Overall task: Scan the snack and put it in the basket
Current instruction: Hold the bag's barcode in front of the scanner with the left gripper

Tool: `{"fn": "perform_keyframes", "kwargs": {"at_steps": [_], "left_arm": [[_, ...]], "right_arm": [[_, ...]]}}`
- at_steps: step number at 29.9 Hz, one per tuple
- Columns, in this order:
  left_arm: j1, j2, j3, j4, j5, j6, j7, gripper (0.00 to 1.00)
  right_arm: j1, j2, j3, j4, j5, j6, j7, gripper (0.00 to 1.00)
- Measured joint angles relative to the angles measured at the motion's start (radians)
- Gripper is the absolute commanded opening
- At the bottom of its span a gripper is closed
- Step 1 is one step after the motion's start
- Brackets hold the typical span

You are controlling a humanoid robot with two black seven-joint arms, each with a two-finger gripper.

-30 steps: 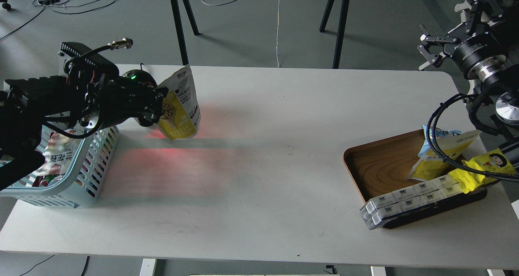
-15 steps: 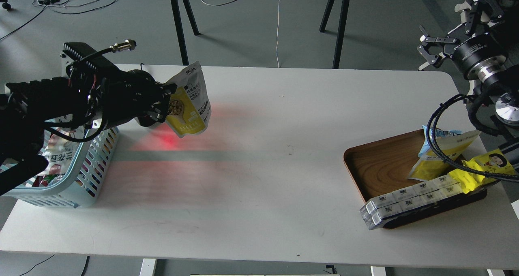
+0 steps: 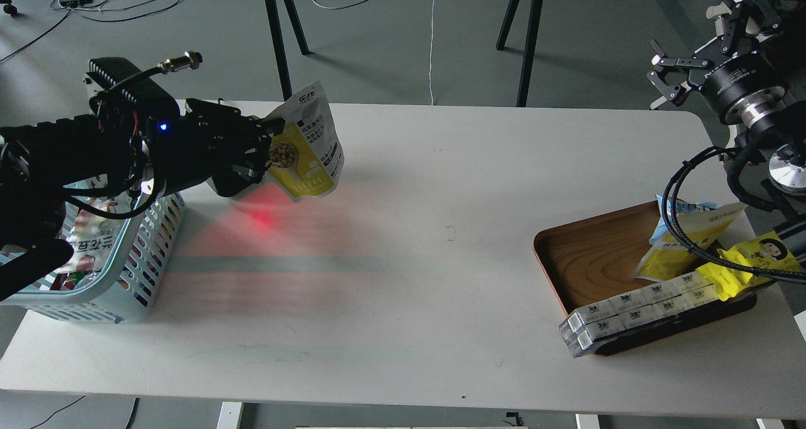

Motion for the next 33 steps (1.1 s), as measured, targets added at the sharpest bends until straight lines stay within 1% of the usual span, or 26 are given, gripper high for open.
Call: {"fn": "perform_keyframes", "kwargs": {"at_steps": [5,14,18,25,33], "left_arm": [[0.000,0.015,0.005,0.000,0.012,0.004,0.005,0.00],[0.001,0.050,0.004,-0.003,0.036,0.001,-0.003,0.00],[0.001,0.079,0.005,-0.011,0.039,-0.025,-0.006,0.00],[-0.002,0.110,0.010,-0.021,0.040,-0.077,-0.035,0.00],[-0.013,0.114,0.011,-0.022,0.040,-0.104,-0.039,0.00]], "right_arm": [[0.000,0.000,0.000,0.002,0.000,0.000,0.000,0.99],[0.000,0.000,0.000,0.003,0.000,0.000,-0.001,0.99],[0.000,0.001,-0.001,0.003,0.000,0.000,-0.002,0.99],[-0.001,0.002,-0.004,0.003,0.000,0.000,-0.002,0.99],[-0.002,0.002,-0.005,0.000,-0.001,0.000,-0.002,0.99]]}}
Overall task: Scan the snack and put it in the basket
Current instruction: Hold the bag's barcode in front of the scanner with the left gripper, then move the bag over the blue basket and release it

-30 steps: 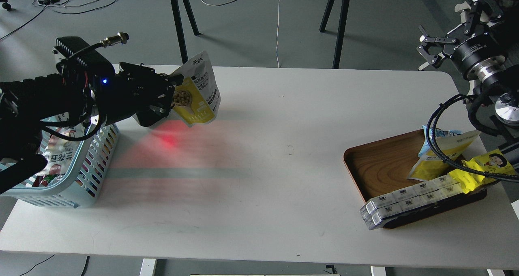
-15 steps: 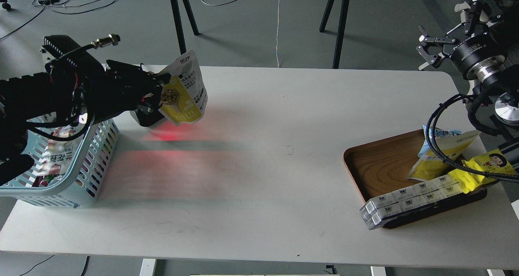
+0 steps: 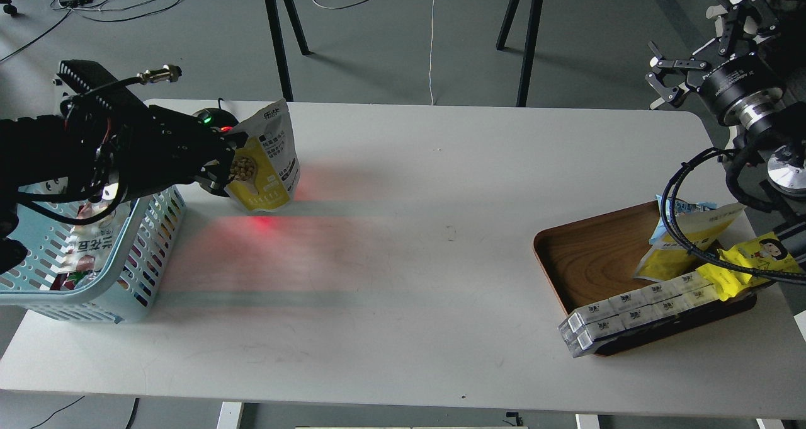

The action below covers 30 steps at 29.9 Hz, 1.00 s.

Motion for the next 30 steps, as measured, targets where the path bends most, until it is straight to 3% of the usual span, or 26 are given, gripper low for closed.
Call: {"fn": "perform_keyframes", "kwargs": {"at_steps": [19,25,30], "left_arm": [[-0.119,-0.015,0.000,0.000,0.014,-0.081,-0.002,0.00],[-0.236,0.050,-0.009,0.015,0.011,-0.081,-0.059,0.00],[-0.297,0.160,-0.018,0.054,0.010,-0.081,-0.135,0.00]], "right_arm": [[-0.001,0.002,-0.001,0.000,0.001,0.001,0.001,0.99],[0.001,0.002,0.000,0.000,0.001,0.001,0.001,0.99],[0.002,0.010,0.000,0.003,0.001,0.001,0.001,0.99]]}}
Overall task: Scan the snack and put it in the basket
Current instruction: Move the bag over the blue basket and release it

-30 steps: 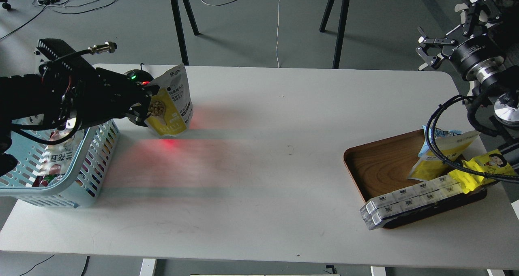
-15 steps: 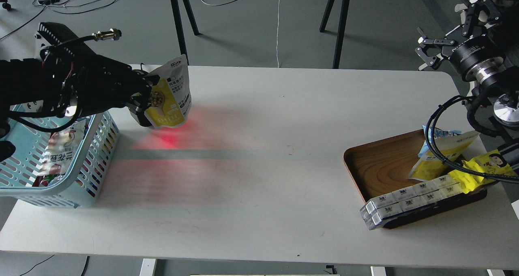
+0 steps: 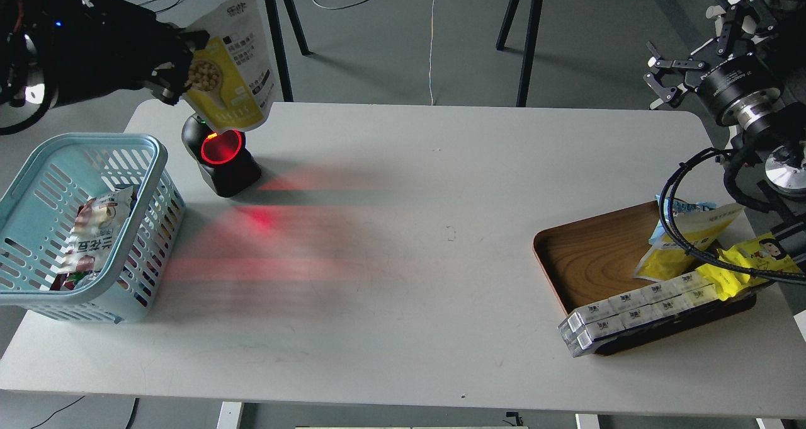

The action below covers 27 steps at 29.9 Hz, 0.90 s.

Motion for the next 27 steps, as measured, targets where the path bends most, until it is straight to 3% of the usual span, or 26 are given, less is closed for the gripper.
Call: {"fn": "perform_keyframes", "kwargs": {"at_steps": [6,12,19,27], "left_arm": [[-0.012,0.161,-0.001,0.063,-0.040,0.000,-0.100,0.00],[-0.005,0.283,0.051,0.113,-0.109,0.052,-0.152,0.00],[-0.004,0.365,0.292,0.119,-0.127,0.230,-0.164,0.00],[-0.003,0.390,0.569,0.122,-0.129,0.445,-0.148,0.00]], "right_arm": [[0.002,0.003,0.000,0.002,0.000,0.000,-0.001,0.99],[0.002,0.006,0.000,0.002,0.000,0.000,-0.001,0.99],[0.003,0.019,0.000,0.002,0.000,-0.001,0.000,0.99],[0.004,0.019,0.000,0.000,-0.003,0.000,0.000,0.99]]}}
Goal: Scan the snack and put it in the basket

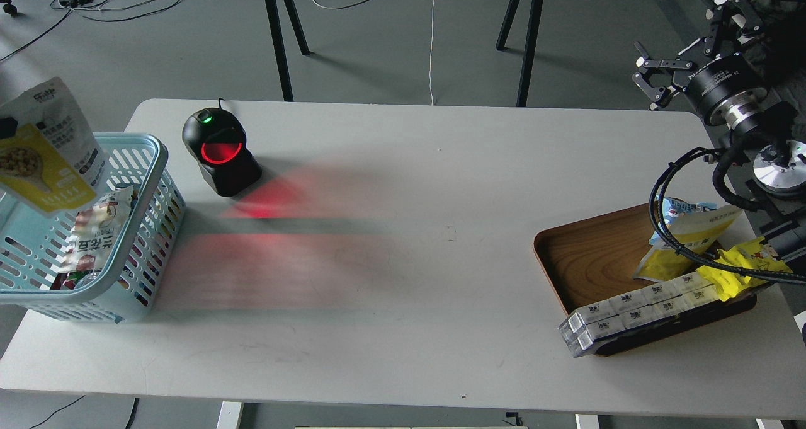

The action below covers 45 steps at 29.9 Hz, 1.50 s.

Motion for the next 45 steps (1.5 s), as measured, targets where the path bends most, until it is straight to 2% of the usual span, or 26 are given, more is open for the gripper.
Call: {"fn": "perform_keyframes", "kwargs": {"at_steps": [12,14,15,16,18,19,20,23,27,35,39,45], "left_arm": [[0.001,-0.004,0.238,0.044,-0.005,0.191,0.014,0.00],[0.002,-0.004,0.246,0.049,-0.008,0.199,0.014,0.06],[0.003,-0.005,0.248,0.051,-0.009,0.201,0.014,0.10],[0.003,-0.005,0.249,0.051,-0.010,0.202,0.014,0.24],[0.003,-0.005,0.249,0.052,-0.011,0.203,0.013,0.71],[0.003,-0.005,0.249,0.052,-0.011,0.203,0.012,0.90],[0.003,-0.005,0.249,0.053,-0.012,0.204,0.009,0.94],[0.002,-0.002,0.247,0.053,-0.034,0.212,0.002,0.99],[-0.008,0.002,0.222,0.055,-0.094,0.237,0.001,0.99],[-0.012,-0.039,0.034,0.053,-0.242,0.244,0.007,0.99],[-0.012,-0.146,-0.091,0.059,-0.415,0.245,0.026,0.99],[-0.009,-0.412,-0.266,0.123,-0.793,0.246,0.064,0.99]], "right_arm": [[-0.003,0.001,-0.001,0.001,-0.005,0.000,-0.001,0.99],[-0.004,0.001,-0.001,0.001,-0.005,0.000,-0.001,0.99],[-0.004,0.001,-0.001,0.001,-0.005,0.000,-0.001,0.99],[-0.005,0.001,-0.001,0.001,-0.005,0.000,-0.001,0.99],[-0.005,0.001,-0.001,0.001,-0.006,0.000,-0.001,0.99],[-0.005,0.001,-0.001,0.001,-0.006,0.000,-0.001,0.99],[-0.005,0.001,-0.001,0.001,-0.006,0.000,-0.001,0.99],[0.001,0.000,-0.001,0.001,-0.006,0.000,-0.001,0.99],[0.005,-0.001,-0.001,0.001,-0.006,-0.001,-0.001,0.99],[0.011,-0.001,-0.001,0.003,-0.006,-0.002,-0.001,0.99],[0.027,-0.001,-0.001,0.003,-0.006,-0.020,-0.004,0.99],[0.043,0.010,0.000,0.010,-0.006,-0.069,-0.007,0.99]]}}
